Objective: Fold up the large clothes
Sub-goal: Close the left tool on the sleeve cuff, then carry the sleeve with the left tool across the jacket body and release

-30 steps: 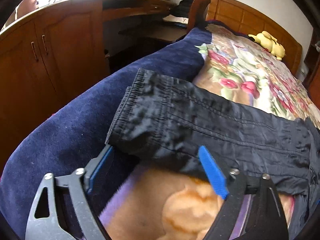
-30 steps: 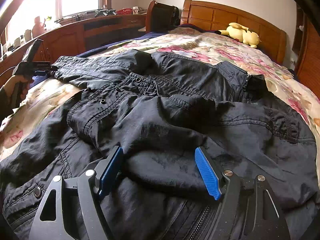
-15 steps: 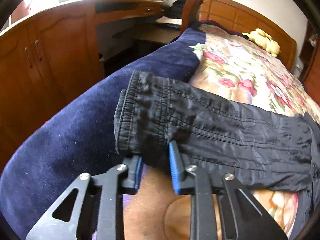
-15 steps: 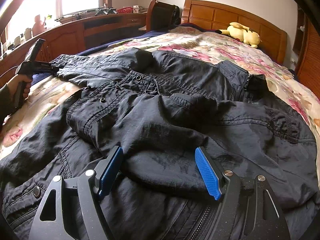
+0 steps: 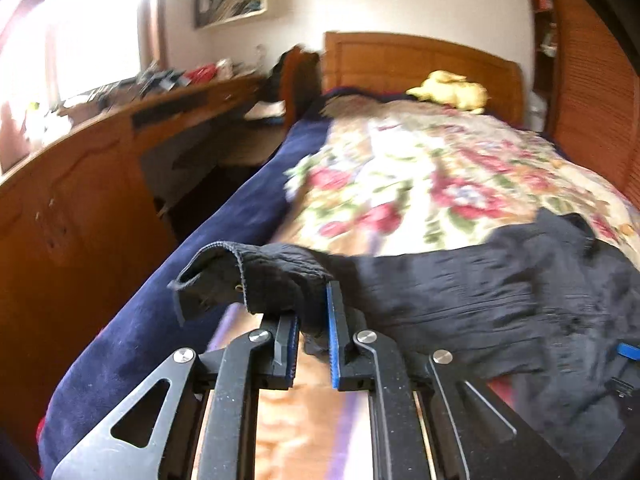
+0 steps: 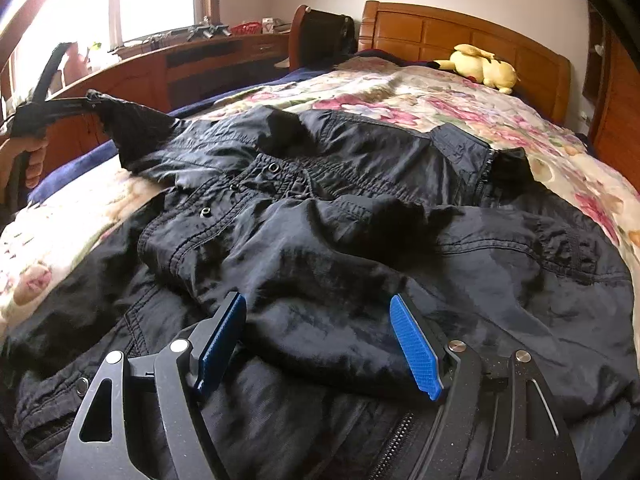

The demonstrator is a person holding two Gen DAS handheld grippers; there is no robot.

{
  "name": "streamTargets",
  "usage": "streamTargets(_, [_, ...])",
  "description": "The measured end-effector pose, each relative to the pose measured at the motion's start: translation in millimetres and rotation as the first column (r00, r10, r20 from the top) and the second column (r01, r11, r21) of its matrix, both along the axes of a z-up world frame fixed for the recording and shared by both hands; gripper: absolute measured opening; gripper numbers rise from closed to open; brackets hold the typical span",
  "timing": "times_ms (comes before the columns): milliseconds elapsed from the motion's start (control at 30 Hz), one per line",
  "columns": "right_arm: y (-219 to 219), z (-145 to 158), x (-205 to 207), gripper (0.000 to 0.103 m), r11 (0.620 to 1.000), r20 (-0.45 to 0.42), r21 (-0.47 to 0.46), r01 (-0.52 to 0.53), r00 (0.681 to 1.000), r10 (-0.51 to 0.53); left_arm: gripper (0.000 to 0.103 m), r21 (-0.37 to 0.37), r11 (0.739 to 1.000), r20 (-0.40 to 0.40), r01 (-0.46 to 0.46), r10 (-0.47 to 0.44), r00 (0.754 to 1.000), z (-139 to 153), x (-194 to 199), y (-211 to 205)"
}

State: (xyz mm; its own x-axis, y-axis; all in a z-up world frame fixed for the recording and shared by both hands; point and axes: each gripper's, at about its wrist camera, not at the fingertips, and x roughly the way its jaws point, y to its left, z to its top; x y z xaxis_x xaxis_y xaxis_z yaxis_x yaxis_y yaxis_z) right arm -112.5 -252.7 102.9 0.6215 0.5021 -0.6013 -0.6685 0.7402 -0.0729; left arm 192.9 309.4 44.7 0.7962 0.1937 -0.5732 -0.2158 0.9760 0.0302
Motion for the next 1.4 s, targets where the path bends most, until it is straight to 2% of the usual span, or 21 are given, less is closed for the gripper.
streamTargets(233, [-20.8,19.5,-8.3,0.076,0.999,-0.007,0.046,0.021,1.0,-0.021,0.012,0.015,0.989,0.059,0.146,-0.147,0.987,32.1,-15.5,-84.5])
streamTargets(367, [-44.0,36.1,-20.9,0.076,0.997,0.01,0.071,0.036,0.999,-0.037,0.012,0.015,0.965,0.081,0.261,-0.261,0.962,46.8,-23.8,-143.1])
streamTargets(533, [-76.5,46.9,-27.4,0.076,0.993,0.024,0.078,0.088,0.996,-0.091,0.011,-0.004,0.929,0.101,0.369,-0.367,0.925,56.1,-38.4,-197.4])
streamTargets(667, [-98.1,51.3,-27.9,0.076,0.986,0.014,0.102,0.13,0.991,-0.132,0.01,0.006,0.909,0.093,0.416,-0.415,0.905,50.8,-48.8,-228.9])
streamTargets(833, [-103.3,56.1,-26.6,0.076,0.984,0.008,0.119,0.135,0.991,-0.137,0.01,0.028,0.894,0.057,0.448,-0.449,0.892,37.8,-61.9,-255.8])
streamTargets(1067, [-97.7,53.7,-29.1,0.076,0.99,0.028,0.095,0.109,0.993,-0.112,0.011,0.068,0.885,-0.048,0.46,-0.458,0.888,13.9,-73.2,-274.8])
streamTargets(1133, [-98.2,52.8,-26.8,0.076,0.989,0.021,0.096,0.109,0.994,-0.112,0.014,0.062,0.891,-0.048,0.45,-0.447,0.893,10.5,-77.4,-274.0])
streamTargets(1200, [-99.3,52.8,-23.5,0.076,0.989,0.014,0.1,0.112,0.993,-0.114,0.033,0.024,0.892,-0.02,0.451,-0.451,0.892,7.9,-85.6,-270.4])
streamTargets(1233, [-100.1,52.7,-22.5,0.076,0.988,0.011,0.103,0.113,0.993,-0.115,0.037,0.002,0.888,-0.009,0.459,-0.459,0.888,7.0,-89.8,-268.9])
streamTargets(1300, [-100.7,52.4,-21.3,0.076,0.988,0.004,0.107,0.115,0.993,-0.116,0.04,-0.011,0.885,-0.001,0.466,-0.466,0.885,5.3,-97.3,-269.9])
streamTargets(1400, [-99.2,51.1,-22.1,0.076,0.988,0.0,0.106,0.117,0.993,-0.117,0.046,0.013,0.885,0.0,0.466,-0.466,0.885,3.2,-108.1,-270.4])
